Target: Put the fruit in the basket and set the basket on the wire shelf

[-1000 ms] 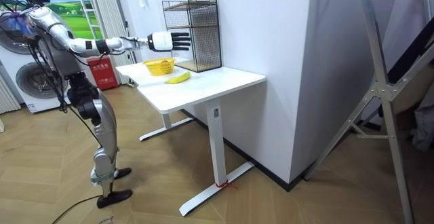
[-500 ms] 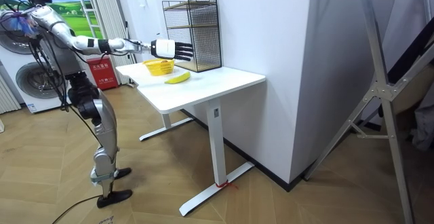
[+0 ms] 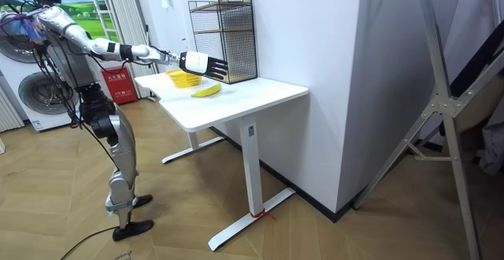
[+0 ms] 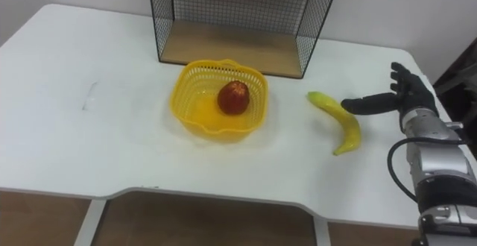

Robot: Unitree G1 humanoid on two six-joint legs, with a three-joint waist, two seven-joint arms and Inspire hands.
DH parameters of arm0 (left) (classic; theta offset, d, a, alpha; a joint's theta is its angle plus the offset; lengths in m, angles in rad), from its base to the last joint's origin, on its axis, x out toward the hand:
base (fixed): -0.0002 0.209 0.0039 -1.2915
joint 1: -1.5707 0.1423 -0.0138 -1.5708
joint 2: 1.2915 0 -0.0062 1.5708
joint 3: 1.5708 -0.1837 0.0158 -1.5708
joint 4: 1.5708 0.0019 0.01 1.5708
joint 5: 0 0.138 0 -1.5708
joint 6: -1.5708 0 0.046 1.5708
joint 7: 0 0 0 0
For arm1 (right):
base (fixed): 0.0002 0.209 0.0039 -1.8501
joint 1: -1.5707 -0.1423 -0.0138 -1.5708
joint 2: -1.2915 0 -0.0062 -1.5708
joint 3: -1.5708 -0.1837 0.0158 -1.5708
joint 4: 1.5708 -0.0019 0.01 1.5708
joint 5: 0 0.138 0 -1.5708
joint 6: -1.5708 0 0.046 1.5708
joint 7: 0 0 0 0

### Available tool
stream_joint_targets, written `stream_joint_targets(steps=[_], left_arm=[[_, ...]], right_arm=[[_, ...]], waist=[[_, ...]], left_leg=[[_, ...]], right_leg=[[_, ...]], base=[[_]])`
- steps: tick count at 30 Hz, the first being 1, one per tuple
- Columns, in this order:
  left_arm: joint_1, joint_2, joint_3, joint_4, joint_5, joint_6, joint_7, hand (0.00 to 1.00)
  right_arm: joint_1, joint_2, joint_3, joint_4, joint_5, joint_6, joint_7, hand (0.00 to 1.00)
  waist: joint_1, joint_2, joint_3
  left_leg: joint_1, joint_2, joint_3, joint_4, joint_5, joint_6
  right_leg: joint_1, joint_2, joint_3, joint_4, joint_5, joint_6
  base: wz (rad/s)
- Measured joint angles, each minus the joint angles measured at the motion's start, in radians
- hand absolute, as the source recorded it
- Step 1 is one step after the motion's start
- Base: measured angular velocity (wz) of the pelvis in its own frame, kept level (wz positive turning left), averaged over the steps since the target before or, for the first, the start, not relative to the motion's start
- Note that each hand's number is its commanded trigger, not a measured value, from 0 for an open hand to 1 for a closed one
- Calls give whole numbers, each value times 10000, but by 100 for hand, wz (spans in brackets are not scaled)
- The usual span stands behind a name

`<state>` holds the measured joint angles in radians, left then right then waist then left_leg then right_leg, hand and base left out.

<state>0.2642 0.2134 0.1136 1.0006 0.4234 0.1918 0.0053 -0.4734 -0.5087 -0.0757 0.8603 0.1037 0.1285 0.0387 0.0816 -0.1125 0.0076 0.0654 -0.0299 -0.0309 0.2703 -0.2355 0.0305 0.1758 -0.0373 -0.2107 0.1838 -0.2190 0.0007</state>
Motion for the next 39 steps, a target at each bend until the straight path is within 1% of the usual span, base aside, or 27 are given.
stream_joint_targets(steps=[3, 7, 10, 11, 13, 16, 18, 22, 24, 27, 28, 31, 32, 33, 36, 37, 39], left_arm=[[-2, 0, -1, 1, 6, 0, 0, 0], [-58, -2, 4, 14, 7, 0, 0, 0], [-105, -3, 5, 15, 7, -3, 0, 0], [-95, -6, 1, 26, 16, -5, 0, 0], [-79, -26, -21, 101, 12, -4, 0, 0], [-70, -41, -22, 99, 16, -4, -1, 0], [-69, -58, -22, 99, 29, -4, -5, 0], [-14, -60, -21, 98, 35, 64, -28, 0], [-12, -68, -21, 93, 41, 66, -33, 0], [-10, -72, -36, 93, 68, 64, -33, 0], [-17, -67, -57, 94, 72, 64, -32, 0], [-31, -72, -162, 98, 46, 49, -28, 0], [-12, -73, -177, 98, 17, 39, -26, 0], [-8, -72, -176, 97, 11, 39, -26, 0], [-1, -71, -207, 97, 5, 41, -30, 0], [8, -71, -220, 106, 5, 40, -30, 0], [48, -56, -352, 171, -1, 35, -32, 0]], right_arm=[[1, 13, 160, 0, -323, 0, 93, 0], [9, 108, 251, 33, -369, 0, 92, 0], [11, 160, 335, 148, -373, 0, 91, 0], [12, 171, 405, 313, -462, 0, 93, 0], [29, 203, 562, 402, -723, 3, 123, 0], [66, 401, 565, 402, -1175, 12, 380, 0], [76, 404, 594, 399, -1443, 42, 513, 0], [74, 405, 845, 392, -1811, 43, 734, 0], [75, 405, 876, 392, -2032, 46, 740, 0], [88, 440, 956, 397, -2253, 45, 736, 0], [133, 479, 957, 396, -2255, 43, 726, 0], [327, 596, 1144, 428, -2258, 40, 691, 0], [340, 614, 1264, 429, -2260, 30, 627, 0], [341, 614, 1291, 434, -2259, 30, 610, 0], [428, 626, 1355, 485, -2262, 16, 562, 0], [430, 664, 1409, 721, -2259, -48, 460, 0], [484, 759, 1417, 827, -2289, -45, 328, 0]], waist=[[34, 18, 8], [105, 108, 63], [119, 188, 25], [172, 220, 15], [266, 285, 8], [309, 321, 17], [360, 351, -2], [455, 414, -99], [519, 425, -111], [548, 408, -102], [549, 392, -81], [636, 364, -66], [628, 360, -52], [628, 357, -20], [641, 341, -5], [648, 349, 8], [660, 374, 28]], left_leg=[[11, 0, -7, 2, 1, -2], [17, -2, -24, 37, 1, -2], [1, -3, -27, 50, 1, -2], [13, -3, -24, 49, 1, -2], [9, 0, -11, 51, 1, -2], [-25, 4, 0, 24, 6, -12], [-38, 2, 2, 6, 6, -12], [-25, 1, -28, 20, 8, -14], [-17, -1, -41, 23, 10, -14], [7, -17, -137, 32, 11, -14], [23, -36, -219, 48, 11, -14], [115, -31, -261, 36, 12, -16], [116, -33, -274, 43, 14, -19], [121, -37, -288, 47, 14, -19], [91, -45, -363, 54, 10, -23], [85, -50, -367, 76, 10, -23], [77, -50, -363, 126, 9, -25]], right_leg=[[12, 4, 7, -1, 0, 0], [0, 6, 24, -10, 0, 0], [1, 6, 29, -1, 1, -1], [-8, 8, 37, 4, 1, -1], [-6, 7, 36, 3, 1, -1], [-17, 11, 27, 14, 1, -2], [-25, 8, 8, 14, 1, -2], [-11, -2, -119, 15, 1, -1], [-1, -5, -134, 13, 1, -1], [79, -11, -244, 3, 1, -1], [146, -19, -404, -17, 2, -1], [202, -19, -436, -9, 1, 0], [283, -20, -479, -11, 1, 0], [321, -21, -503, -16, 1, 0], [365, -18, -538, -13, 0, 0], [379, -19, -554, -11, 1, 1], [394, -12, -538, -8, 0, 0]], base=[[0], [0], [0], [0], [0], [0], [0], [2], [4], [10], [16], [7], [7], [9], [6], [4], [0]])
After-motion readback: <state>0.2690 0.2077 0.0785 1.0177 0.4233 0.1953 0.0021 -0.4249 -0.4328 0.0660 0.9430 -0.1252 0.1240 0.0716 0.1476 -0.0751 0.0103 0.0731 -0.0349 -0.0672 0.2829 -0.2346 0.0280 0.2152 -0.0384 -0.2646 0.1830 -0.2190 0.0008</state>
